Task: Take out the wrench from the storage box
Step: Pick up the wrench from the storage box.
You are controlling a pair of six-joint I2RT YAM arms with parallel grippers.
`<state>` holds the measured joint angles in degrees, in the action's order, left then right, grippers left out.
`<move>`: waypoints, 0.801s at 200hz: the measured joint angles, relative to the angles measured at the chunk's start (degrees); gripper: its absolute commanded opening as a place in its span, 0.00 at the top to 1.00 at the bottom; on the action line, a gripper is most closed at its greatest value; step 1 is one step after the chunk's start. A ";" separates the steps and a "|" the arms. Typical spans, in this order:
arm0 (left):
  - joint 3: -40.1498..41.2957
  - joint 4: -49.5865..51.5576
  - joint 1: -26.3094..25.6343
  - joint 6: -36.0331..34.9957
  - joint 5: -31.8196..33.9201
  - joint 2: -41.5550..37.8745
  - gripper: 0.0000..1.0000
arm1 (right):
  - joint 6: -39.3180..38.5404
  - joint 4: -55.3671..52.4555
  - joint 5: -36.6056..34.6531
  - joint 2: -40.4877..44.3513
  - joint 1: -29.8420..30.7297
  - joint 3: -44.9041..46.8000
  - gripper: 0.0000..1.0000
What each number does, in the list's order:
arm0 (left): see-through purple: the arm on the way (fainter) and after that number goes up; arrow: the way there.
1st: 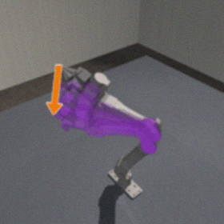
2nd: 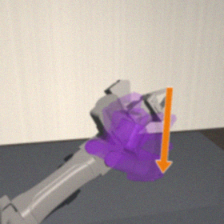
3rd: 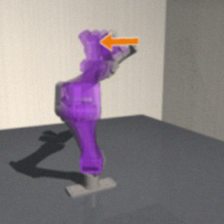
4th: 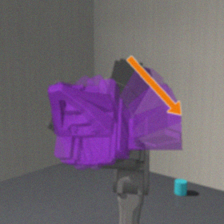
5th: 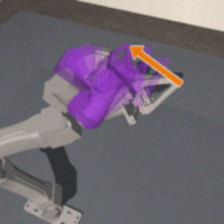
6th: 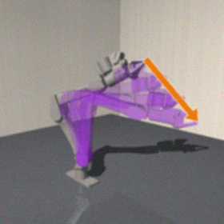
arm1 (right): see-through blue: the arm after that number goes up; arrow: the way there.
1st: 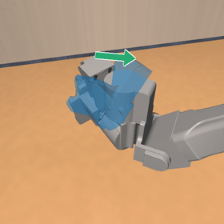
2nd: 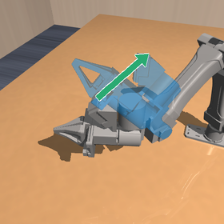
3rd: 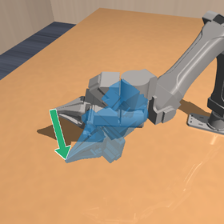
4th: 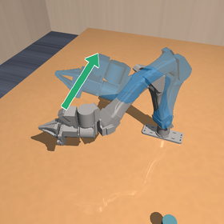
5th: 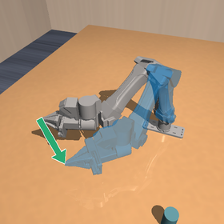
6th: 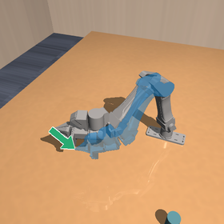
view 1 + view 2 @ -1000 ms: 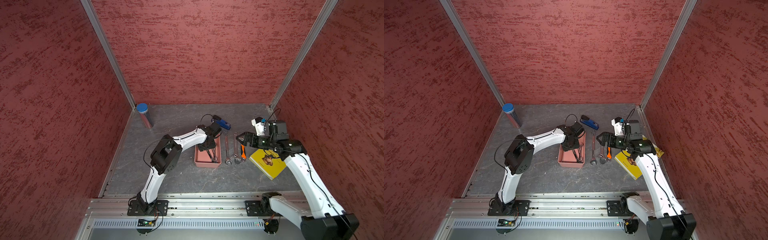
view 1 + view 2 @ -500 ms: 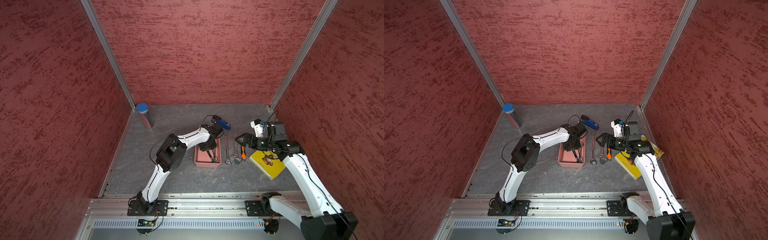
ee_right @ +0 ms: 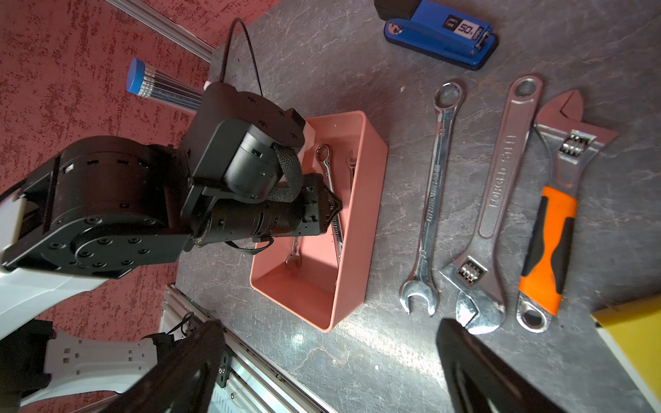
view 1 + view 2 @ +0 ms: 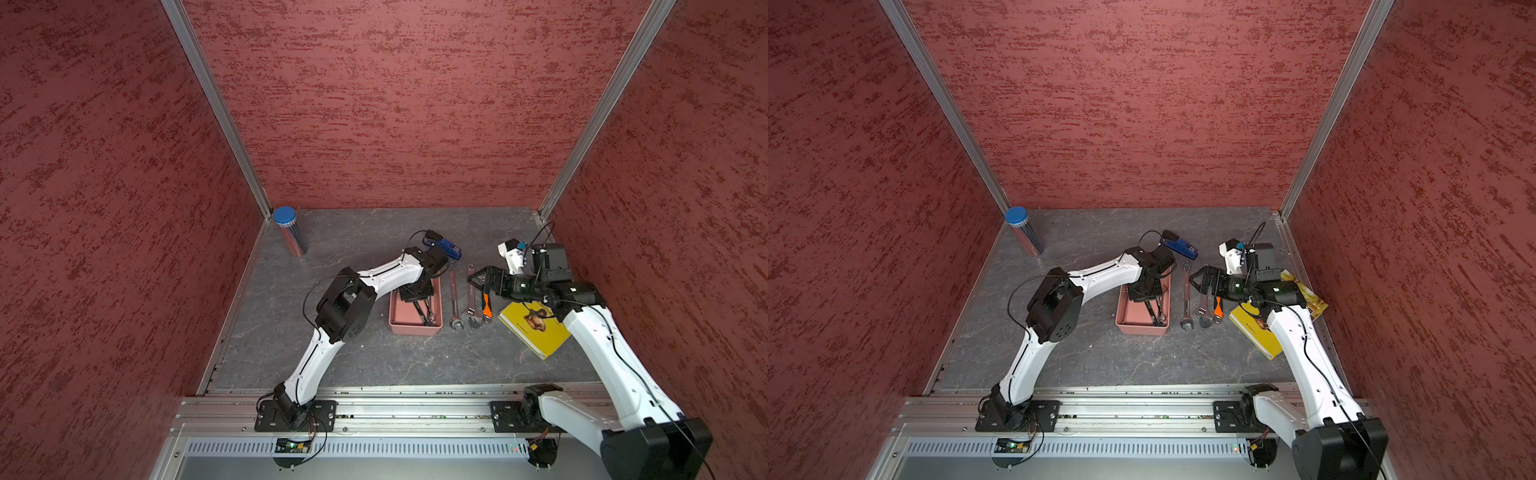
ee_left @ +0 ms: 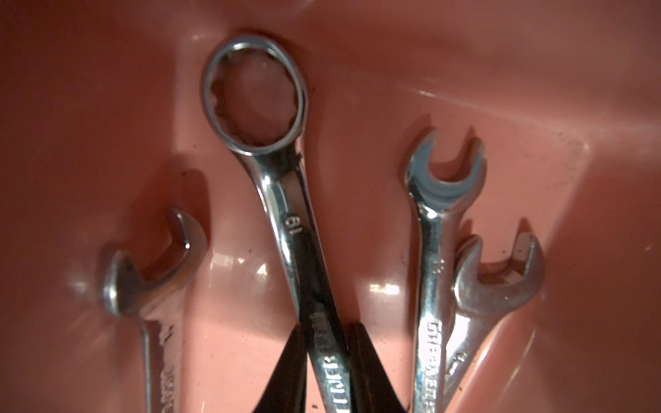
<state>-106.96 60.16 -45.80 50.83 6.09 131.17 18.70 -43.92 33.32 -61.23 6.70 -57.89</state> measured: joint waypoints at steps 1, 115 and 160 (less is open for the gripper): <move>0.00 0.00 0.00 0.02 0.02 0.00 0.92 | 0.00 0.00 0.00 0.00 0.00 0.00 0.02; 0.02 -0.57 -1.20 1.97 -1.22 -0.90 1.00 | -0.04 -0.02 0.11 0.00 0.00 0.00 0.02; 0.00 -0.57 -1.46 2.32 -1.05 -2.40 1.00 | -0.04 0.00 0.11 0.00 0.00 0.00 0.02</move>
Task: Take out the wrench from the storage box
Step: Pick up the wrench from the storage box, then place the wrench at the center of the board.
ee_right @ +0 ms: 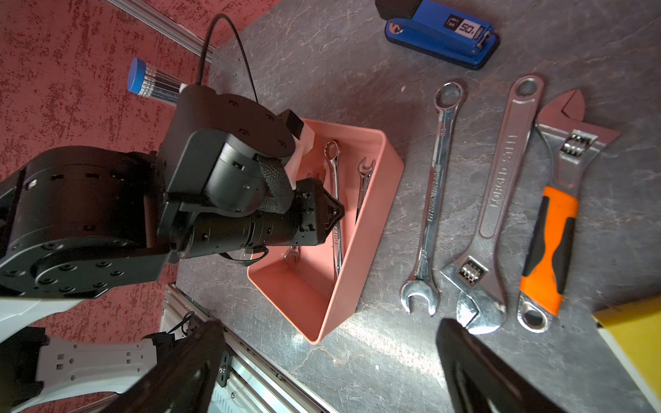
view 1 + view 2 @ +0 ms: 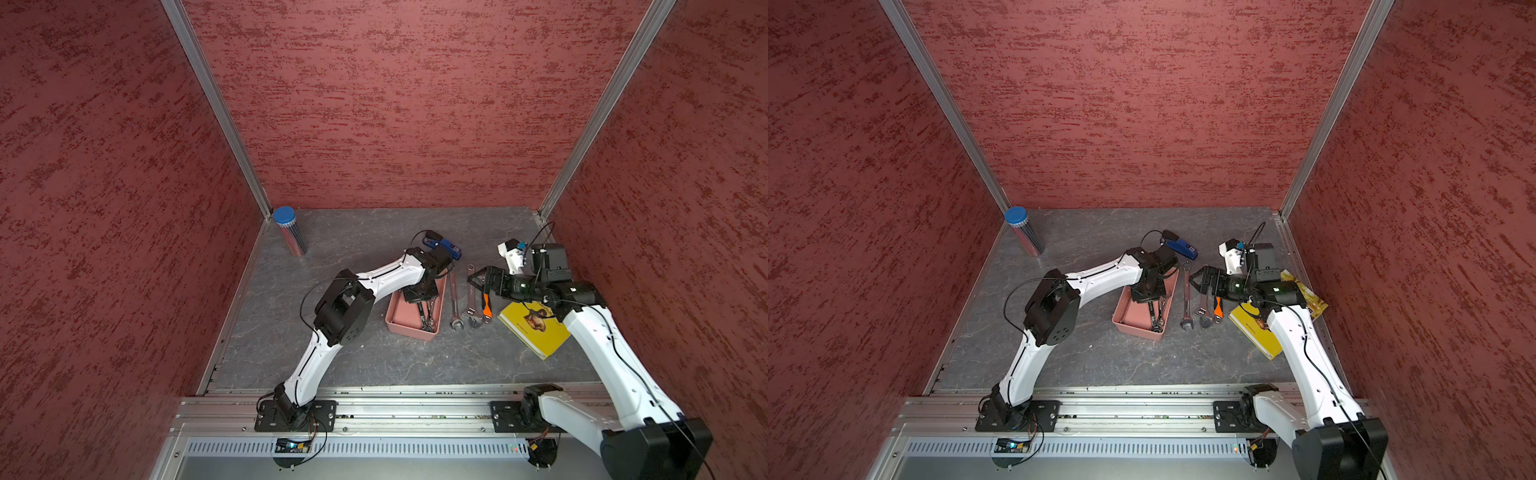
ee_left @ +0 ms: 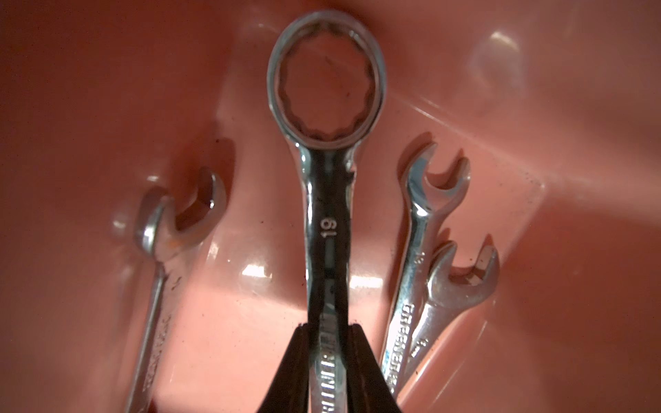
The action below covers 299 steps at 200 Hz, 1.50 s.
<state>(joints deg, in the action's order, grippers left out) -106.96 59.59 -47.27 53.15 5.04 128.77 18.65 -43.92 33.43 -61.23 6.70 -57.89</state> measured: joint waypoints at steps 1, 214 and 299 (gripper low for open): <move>0.00 0.00 0.00 0.00 0.00 -0.02 1.00 | 0.00 -0.02 0.00 0.00 0.00 0.00 0.02; -2.69 5.44 -0.98 -0.02 5.40 -7.80 1.00 | -0.66 -0.04 -0.02 -0.74 0.00 -1.44 0.02; -5.66 11.19 -0.63 -1.51 6.75 -10.84 1.00 | -0.61 0.20 0.15 -1.55 0.00 -2.49 0.02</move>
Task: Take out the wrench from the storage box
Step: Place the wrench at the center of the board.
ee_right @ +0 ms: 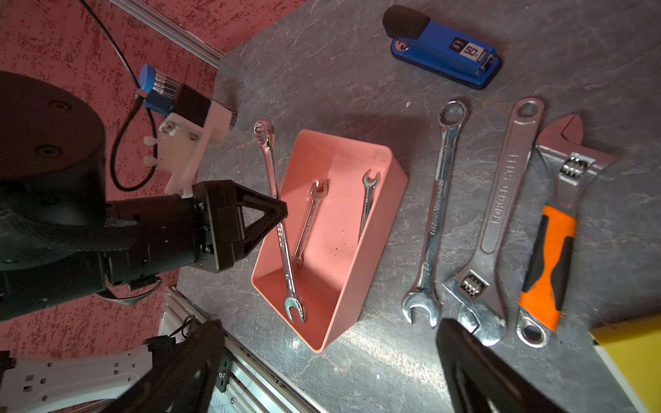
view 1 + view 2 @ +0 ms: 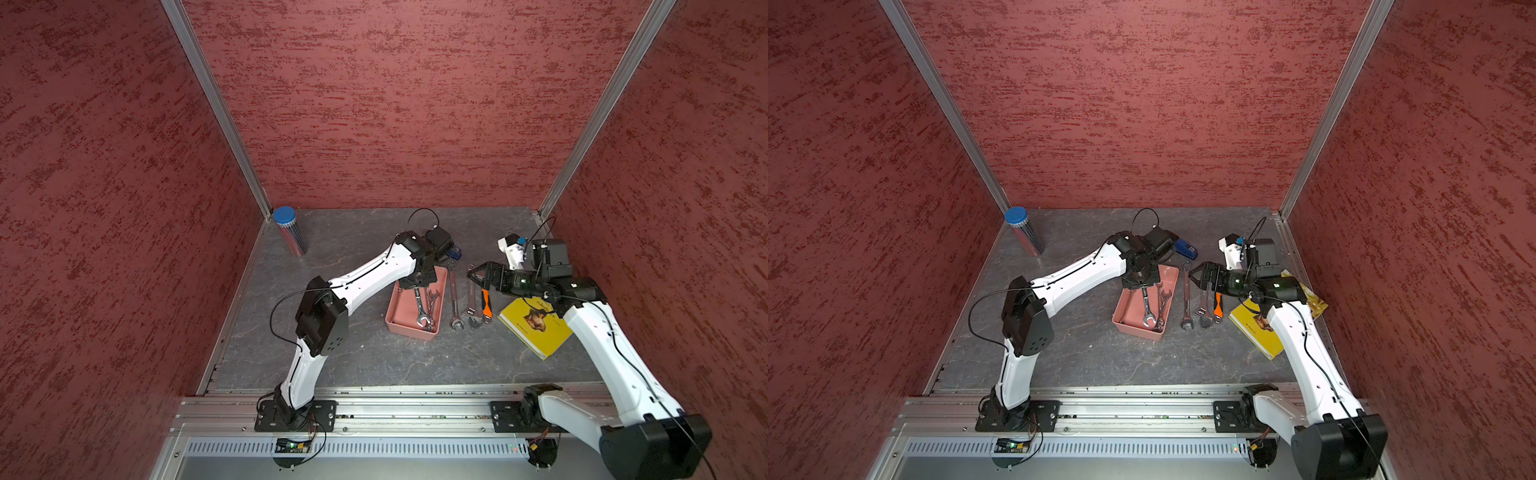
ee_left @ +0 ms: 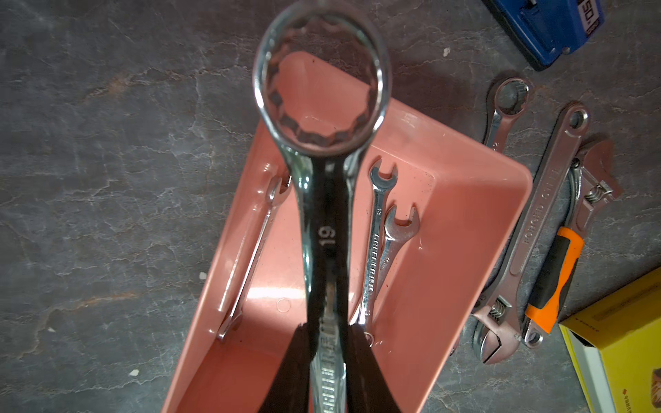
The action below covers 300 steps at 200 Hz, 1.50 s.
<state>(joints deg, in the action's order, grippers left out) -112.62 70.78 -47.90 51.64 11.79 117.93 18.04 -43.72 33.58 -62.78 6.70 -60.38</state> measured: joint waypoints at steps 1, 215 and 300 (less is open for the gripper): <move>0.00 0.04 0.02 -0.04 0.00 -0.04 1.00 | 0.02 0.00 0.02 -0.02 0.00 0.00 0.02; 33.38 -6.27 14.84 -11.21 -3.28 -14.40 1.00 | 1.46 1.62 2.51 -1.16 0.00 0.00 0.02; 33.99 -15.43 16.35 -15.54 -7.41 -5.18 1.00 | 1.49 1.46 2.40 -1.88 0.00 0.00 0.02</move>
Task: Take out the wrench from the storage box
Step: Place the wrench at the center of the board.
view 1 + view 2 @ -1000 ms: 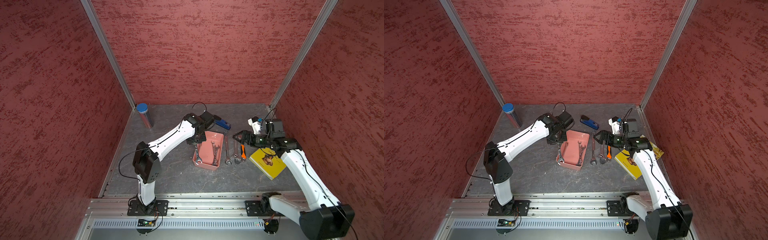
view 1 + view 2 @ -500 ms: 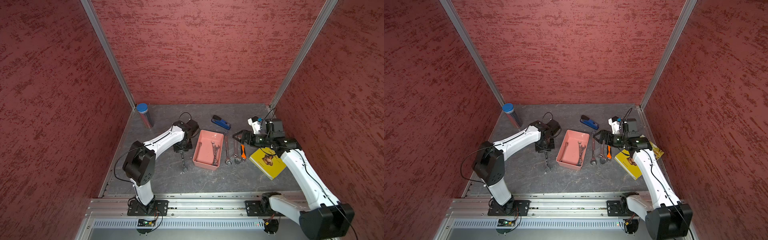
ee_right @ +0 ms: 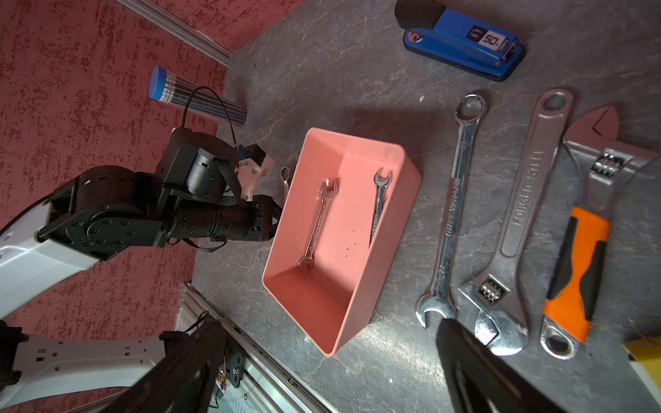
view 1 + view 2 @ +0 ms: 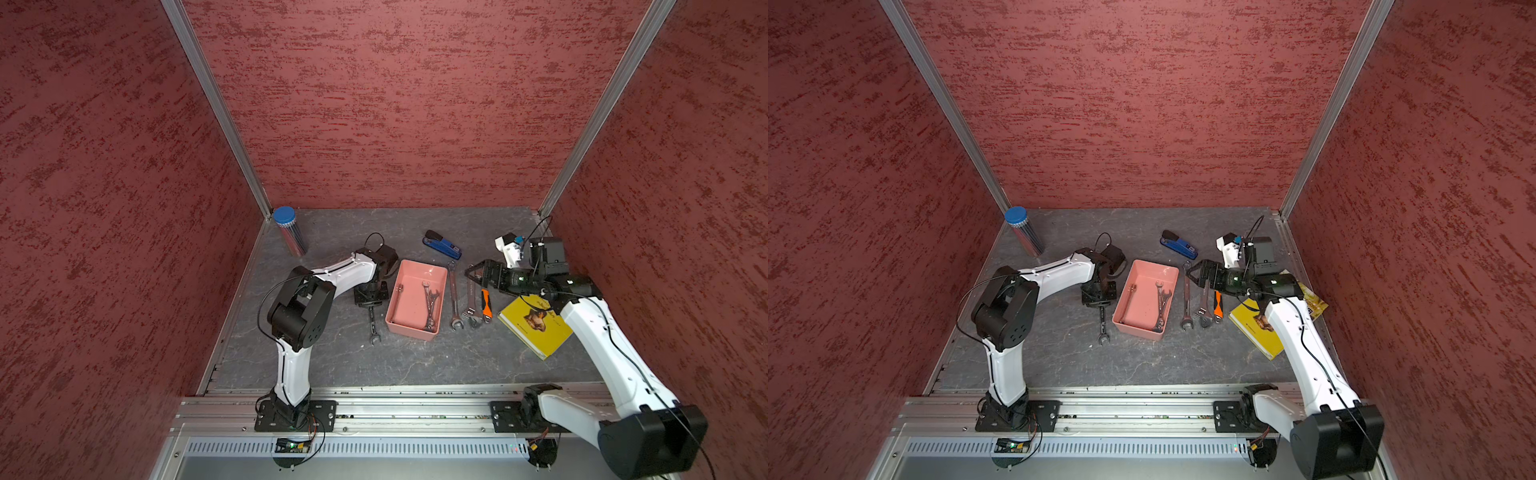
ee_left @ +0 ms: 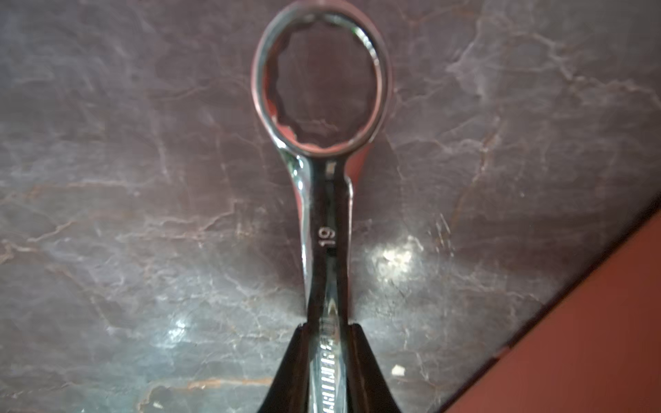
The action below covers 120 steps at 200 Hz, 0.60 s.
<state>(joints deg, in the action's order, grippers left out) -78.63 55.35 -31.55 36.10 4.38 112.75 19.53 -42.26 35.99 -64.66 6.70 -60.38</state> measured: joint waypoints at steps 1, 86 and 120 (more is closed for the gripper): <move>0.00 -0.02 0.02 -0.07 -0.07 0.04 1.00 | 0.00 0.00 0.00 0.00 0.00 0.00 0.02; -0.83 -0.13 0.52 -6.32 -1.42 1.66 0.92 | -0.11 0.22 0.42 -1.84 0.00 0.00 0.02; -1.75 0.74 0.68 -10.10 -1.44 2.36 0.86 | -0.46 0.22 0.74 -1.88 0.00 0.00 0.02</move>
<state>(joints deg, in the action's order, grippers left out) -80.38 56.10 -30.87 26.00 2.94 115.11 19.07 -42.04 36.73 -66.54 6.70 -60.38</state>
